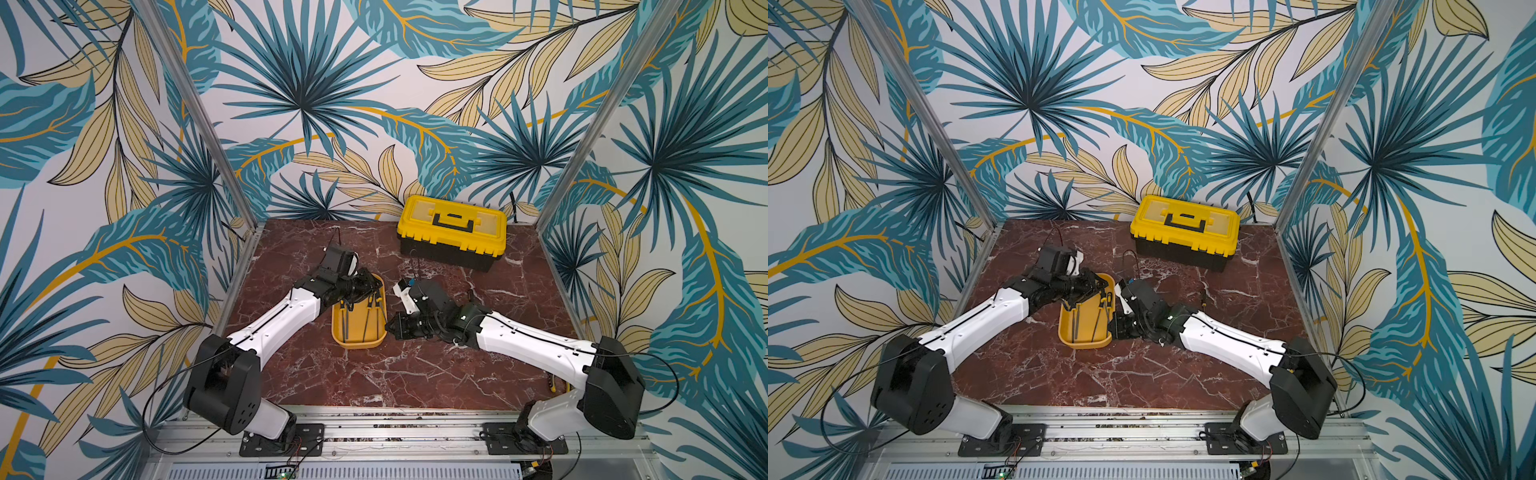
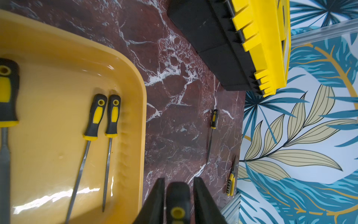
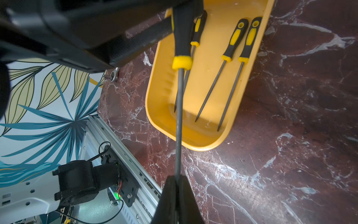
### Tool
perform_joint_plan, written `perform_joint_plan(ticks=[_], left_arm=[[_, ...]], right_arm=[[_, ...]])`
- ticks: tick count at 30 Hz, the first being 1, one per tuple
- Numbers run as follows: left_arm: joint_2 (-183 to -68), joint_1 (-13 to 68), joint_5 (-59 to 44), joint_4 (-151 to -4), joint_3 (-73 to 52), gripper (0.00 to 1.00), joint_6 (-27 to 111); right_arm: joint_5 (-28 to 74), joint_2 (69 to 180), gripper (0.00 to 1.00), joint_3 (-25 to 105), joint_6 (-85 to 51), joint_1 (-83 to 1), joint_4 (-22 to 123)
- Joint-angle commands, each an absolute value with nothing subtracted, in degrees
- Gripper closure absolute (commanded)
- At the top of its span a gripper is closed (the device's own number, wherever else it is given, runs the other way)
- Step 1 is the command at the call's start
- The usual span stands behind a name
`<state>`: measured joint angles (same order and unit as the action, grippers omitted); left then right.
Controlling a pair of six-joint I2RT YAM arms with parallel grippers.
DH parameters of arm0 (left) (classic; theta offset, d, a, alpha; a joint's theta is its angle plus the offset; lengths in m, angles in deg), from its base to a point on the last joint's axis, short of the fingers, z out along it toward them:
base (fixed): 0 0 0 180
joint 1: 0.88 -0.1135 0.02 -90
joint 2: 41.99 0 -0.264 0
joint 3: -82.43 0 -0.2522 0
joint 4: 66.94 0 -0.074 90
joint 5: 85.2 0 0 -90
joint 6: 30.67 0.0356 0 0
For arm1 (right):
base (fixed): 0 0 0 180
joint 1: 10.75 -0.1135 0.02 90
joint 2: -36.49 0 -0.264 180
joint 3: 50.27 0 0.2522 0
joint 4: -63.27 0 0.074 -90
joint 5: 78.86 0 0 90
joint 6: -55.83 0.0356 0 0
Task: Take the file tool out of the storage box
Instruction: Pick up the file tool from the storage box.
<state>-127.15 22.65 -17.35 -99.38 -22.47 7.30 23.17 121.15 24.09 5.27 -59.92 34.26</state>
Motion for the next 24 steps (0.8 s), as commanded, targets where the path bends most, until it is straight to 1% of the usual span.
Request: perform_joint_plan(ticks=[1, 7, 8, 10, 12, 13, 16, 20, 24], left_arm=[[-125.5, 22.6, -18.4, -96.9, -24.5, 0.60, 7.1], [-124.0, 22.5, -18.5, -99.5, -22.8, 0.36, 9.5], [-123.6, 22.4, -18.2, -100.3, -22.5, 0.30, 10.3], [-122.5, 22.3, -18.2, -101.3, -22.1, 0.13, 11.9], [-121.4, 22.2, -18.4, -102.4, -21.5, 0.02, 13.5], [-120.8, 22.2, -18.4, -103.2, -21.1, 0.00, 14.4], [-119.4, 22.1, -18.9, -105.4, -20.3, 0.00, 17.1], [-117.9, 22.1, -20.6, -108.5, -20.0, 0.00, 21.6], [-116.1, 22.2, -19.4, -111.6, -20.4, 0.00, 24.3]], right_arm=[[21.7, 120.1, 0.99, 24.5, 5.0, -60.2, 34.9], [15.1, 117.5, 0.99, 22.9, 4.2, -60.0, 31.1], [13.1, 117.1, 0.99, 22.6, 3.9, -59.9, 29.5], [10.1, 116.3, 1.00, 21.6, 3.6, -59.6, 27.0], [8.6, 115.4, 1.00, 19.7, 3.4, -58.9, 25.8], [7.3, 114.7, 1.00, 18.6, 3.3, -58.4, 25.0], [3.0, 112.8, 1.00, 16.2, 2.3, -57.2, 21.9], [-3.0, 111.0, 1.00, 14.0, -0.1, -53.1, 16.8], [-5.3, 110.7, 1.00, 11.7, -1.2, -49.5, 14.9]])
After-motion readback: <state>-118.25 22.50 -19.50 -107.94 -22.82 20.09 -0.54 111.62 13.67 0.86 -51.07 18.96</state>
